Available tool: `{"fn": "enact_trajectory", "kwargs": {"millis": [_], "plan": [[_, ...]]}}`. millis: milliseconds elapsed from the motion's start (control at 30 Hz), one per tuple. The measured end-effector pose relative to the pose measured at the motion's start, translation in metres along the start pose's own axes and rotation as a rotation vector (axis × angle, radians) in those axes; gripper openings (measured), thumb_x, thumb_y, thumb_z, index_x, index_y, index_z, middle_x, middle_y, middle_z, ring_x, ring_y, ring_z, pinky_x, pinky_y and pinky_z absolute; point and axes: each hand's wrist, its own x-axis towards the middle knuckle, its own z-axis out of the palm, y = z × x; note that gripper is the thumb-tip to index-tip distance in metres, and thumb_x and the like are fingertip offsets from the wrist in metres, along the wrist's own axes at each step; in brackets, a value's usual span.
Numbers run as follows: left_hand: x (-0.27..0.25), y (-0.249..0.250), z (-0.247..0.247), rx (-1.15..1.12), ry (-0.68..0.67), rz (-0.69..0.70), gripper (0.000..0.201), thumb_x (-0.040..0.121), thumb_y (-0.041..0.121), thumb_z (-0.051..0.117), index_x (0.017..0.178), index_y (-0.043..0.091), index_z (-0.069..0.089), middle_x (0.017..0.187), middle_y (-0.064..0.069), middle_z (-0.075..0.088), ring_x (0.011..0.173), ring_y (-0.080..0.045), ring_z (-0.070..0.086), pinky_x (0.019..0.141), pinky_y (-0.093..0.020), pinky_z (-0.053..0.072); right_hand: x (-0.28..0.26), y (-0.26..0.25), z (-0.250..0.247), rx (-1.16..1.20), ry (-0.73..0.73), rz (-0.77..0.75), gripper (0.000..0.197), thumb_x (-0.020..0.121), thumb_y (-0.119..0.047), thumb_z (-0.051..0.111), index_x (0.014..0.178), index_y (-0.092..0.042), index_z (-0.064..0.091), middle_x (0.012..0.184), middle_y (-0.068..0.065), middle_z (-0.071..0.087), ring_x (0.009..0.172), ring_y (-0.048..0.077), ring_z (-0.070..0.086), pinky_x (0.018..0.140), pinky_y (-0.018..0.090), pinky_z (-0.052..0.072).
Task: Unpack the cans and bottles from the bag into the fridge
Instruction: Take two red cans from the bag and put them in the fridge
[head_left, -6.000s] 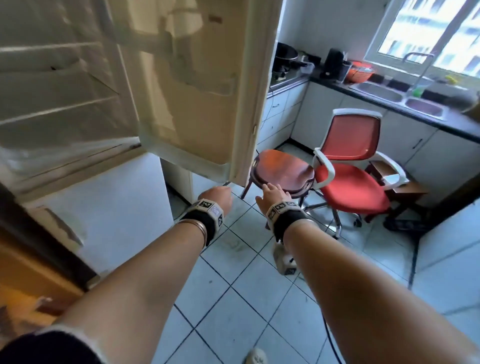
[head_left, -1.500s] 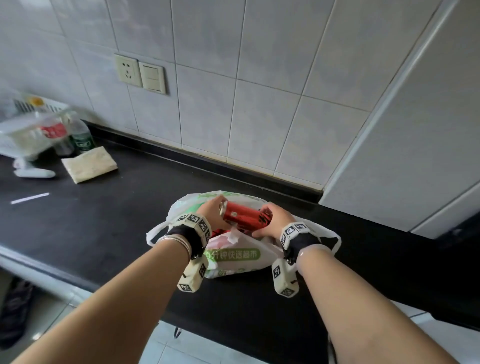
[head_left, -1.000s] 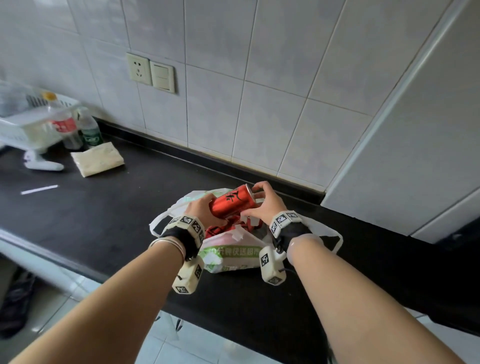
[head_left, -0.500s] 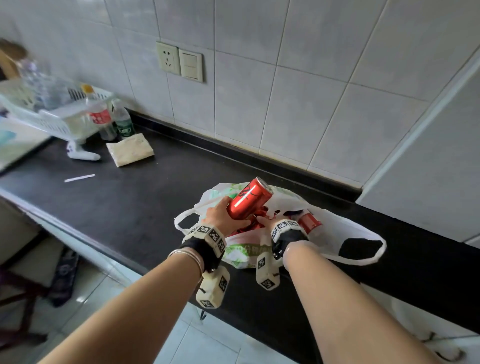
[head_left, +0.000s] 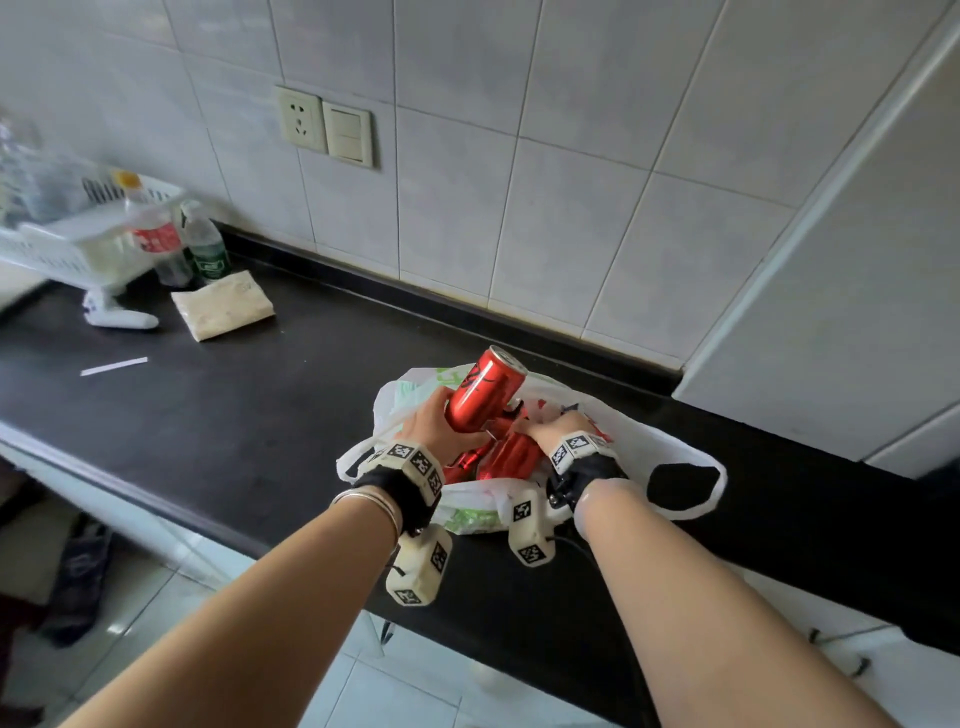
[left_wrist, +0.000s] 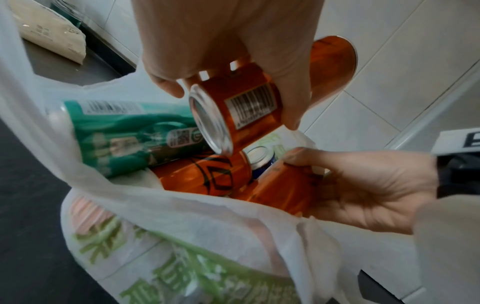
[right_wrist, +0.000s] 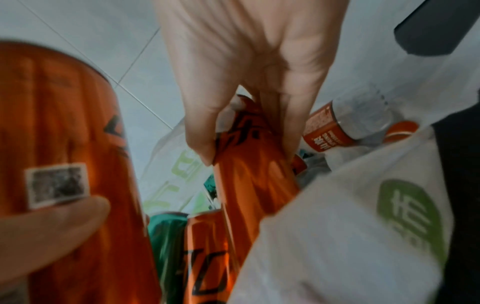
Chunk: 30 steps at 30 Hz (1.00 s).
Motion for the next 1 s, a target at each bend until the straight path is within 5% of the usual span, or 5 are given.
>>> {"fn": "enact_trajectory", "kwargs": {"millis": [167,333,533,1000], "plan": [[-0.001,0.000,0.006,0.029,-0.032,0.019,0.053,0.060,0.039,0.081,0.100,0.032,0.046,0.097,0.003,0.063,0.092,-0.020,0.061,0.087,-0.039,0.050,-0.013,0.010,-0.012,0.191,0.110,0.027,0.081,0.072,-0.044,0.076,0.136,-0.015,0.037,0.130,0.010,0.055,0.118,0.029,0.055,0.097,0.038,0.043],[-0.004,0.005,0.010,-0.016,-0.053,0.044,0.049,0.067,0.028,0.079,0.104,0.023,0.049,0.090,0.005,0.057,0.092,-0.022,0.060,0.079,-0.029,0.044,-0.021,0.016,-0.014,0.226,0.187,-0.071,0.079,0.067,-0.032,0.082,0.133,-0.019,0.040,0.130,0.007,0.056,0.119,0.026,0.055,0.097,0.034,0.043],[-0.009,0.015,0.007,-0.043,-0.088,0.079,0.062,0.069,0.019,0.079,0.123,0.014,0.046,0.116,-0.008,0.062,0.108,-0.026,0.059,0.092,-0.033,0.045,-0.033,0.019,-0.018,0.153,0.237,-0.163,0.068,0.065,-0.025,0.083,0.126,-0.021,0.053,0.124,0.003,0.063,0.116,0.022,0.058,0.100,0.032,0.044],[-0.029,0.023,0.021,-0.037,-0.131,0.147,0.076,0.064,0.029,0.083,0.128,0.016,0.044,0.124,-0.007,0.059,0.115,-0.027,0.056,0.099,-0.038,0.043,-0.071,0.042,-0.032,0.256,0.364,-0.217,0.062,0.069,-0.019,0.082,0.121,-0.018,0.048,0.121,0.004,0.061,0.114,0.023,0.057,0.089,0.026,0.041]]}}
